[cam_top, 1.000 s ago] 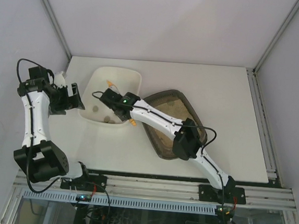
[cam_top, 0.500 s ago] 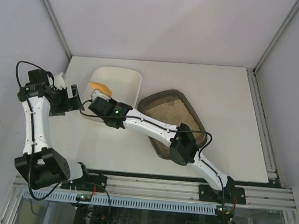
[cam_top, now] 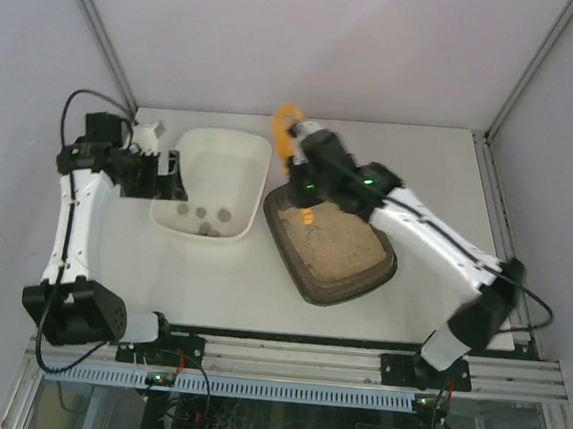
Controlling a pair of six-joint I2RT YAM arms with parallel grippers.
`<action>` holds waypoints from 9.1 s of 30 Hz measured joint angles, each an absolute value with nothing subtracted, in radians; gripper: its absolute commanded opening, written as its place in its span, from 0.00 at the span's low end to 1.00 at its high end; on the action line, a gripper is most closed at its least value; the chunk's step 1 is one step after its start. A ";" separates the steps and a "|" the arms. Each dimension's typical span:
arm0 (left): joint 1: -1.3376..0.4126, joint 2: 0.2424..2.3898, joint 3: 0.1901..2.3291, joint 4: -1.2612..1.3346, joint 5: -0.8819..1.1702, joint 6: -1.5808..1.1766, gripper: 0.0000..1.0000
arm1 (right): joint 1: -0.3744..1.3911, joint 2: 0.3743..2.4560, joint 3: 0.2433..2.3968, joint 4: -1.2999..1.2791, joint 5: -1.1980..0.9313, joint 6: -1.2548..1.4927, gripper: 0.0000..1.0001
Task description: Clean the litter box
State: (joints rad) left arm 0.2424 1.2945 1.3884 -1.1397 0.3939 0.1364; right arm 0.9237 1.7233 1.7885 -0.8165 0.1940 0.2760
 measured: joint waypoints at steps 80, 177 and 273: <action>-0.481 2.070 1.434 -0.442 0.755 -0.222 1.00 | 0.424 1.679 1.063 -0.863 -0.981 0.678 0.00; -0.459 1.945 1.401 -0.458 0.784 -0.296 1.00 | 0.392 1.189 0.439 -0.168 -0.894 0.796 0.00; -0.349 1.470 1.141 -0.981 0.657 0.200 1.00 | 0.559 0.343 0.205 -0.011 -0.736 1.274 0.00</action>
